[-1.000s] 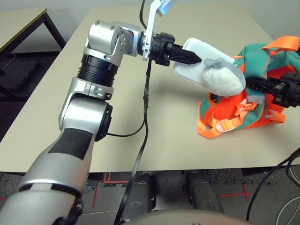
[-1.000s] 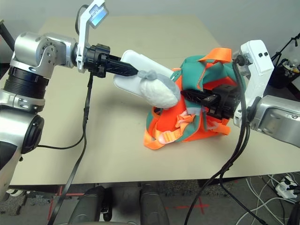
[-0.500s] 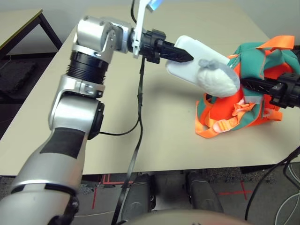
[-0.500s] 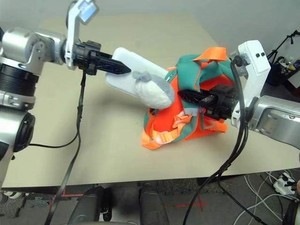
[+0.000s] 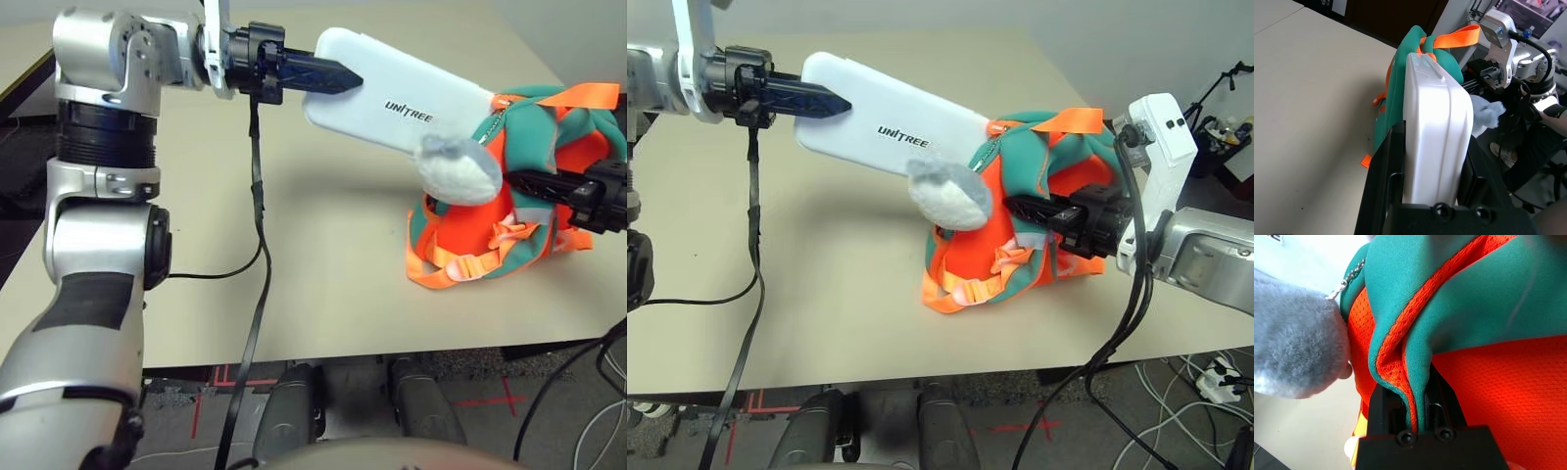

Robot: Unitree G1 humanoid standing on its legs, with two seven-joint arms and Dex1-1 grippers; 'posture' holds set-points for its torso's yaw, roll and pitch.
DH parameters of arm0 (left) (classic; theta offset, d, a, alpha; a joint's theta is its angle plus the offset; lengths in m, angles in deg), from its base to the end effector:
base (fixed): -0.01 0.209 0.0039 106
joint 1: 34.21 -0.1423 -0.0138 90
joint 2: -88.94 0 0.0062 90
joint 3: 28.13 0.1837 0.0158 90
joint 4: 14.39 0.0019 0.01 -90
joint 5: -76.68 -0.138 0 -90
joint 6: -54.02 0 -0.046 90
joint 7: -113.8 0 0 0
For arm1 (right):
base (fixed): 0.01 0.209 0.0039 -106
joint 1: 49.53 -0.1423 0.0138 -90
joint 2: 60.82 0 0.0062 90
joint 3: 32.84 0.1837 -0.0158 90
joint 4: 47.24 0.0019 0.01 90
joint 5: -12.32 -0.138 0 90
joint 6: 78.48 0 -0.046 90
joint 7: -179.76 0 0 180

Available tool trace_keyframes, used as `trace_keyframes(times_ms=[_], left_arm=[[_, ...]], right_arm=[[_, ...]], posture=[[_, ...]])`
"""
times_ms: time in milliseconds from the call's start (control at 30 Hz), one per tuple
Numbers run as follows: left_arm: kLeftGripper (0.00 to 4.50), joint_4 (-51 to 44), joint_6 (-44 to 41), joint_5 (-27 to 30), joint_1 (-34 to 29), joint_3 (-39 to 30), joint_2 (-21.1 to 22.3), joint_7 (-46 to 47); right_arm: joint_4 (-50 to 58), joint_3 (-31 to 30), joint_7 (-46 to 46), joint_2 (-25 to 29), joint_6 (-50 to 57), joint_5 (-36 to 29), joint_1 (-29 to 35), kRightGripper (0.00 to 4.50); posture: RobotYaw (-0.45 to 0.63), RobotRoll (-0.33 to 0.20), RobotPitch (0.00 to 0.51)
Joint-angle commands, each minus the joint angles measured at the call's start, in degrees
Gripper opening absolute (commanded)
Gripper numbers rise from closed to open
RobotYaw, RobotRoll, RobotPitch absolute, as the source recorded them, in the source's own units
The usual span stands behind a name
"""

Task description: Put the pencil case into the backpack and zip it.

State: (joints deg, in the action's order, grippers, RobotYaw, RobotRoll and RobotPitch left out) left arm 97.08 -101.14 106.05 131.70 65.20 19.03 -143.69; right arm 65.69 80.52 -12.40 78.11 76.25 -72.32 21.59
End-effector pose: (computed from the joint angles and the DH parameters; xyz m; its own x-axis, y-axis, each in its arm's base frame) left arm 0.3184 0.1928 0.3365 0.1229 -0.9793 -0.1608 0.9753 0.1491 -0.1627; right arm 0.1877 -0.2620 0.2665 0.7380 0.6115 -0.2854 -0.6076 0.7861 0.1131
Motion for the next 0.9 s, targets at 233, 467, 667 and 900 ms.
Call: trace_keyframes(times_ms=[233, 467, 667, 900], left_arm=[[1.38, -9.17, -5.95, 6.68, -4.88, -0.03, 0.31, 0.89], [1.38, -13.52, -9.19, 9.34, -7.94, 0.59, -0.73, 2.66], [1.38, -12.85, -5.70, 7.21, -8.77, 3.83, -2.68, 2.80], [1.38, -9.80, -2.25, 6.17, -7.79, 4.96, -8.38, 4.75]], right_arm=[[0.04, -0.19, -0.28, 0.36, 0.85, 0.13, -0.30, 0.24], [-0.05, -0.06, -0.39, 0.17, 0.99, 0.45, -0.05, 0.24], [-0.16, -0.86, -0.21, -0.34, 0.78, 0.66, -0.71, 0.24], [-0.12, -1.70, -0.22, -1.30, 0.61, 1.30, -1.45, 0.24]], posture=[[-0.10, 0.000, 0.130], [-0.10, 0.000, 0.135], [-0.10, 0.000, 0.136], [-0.10, 0.000, 0.138]])
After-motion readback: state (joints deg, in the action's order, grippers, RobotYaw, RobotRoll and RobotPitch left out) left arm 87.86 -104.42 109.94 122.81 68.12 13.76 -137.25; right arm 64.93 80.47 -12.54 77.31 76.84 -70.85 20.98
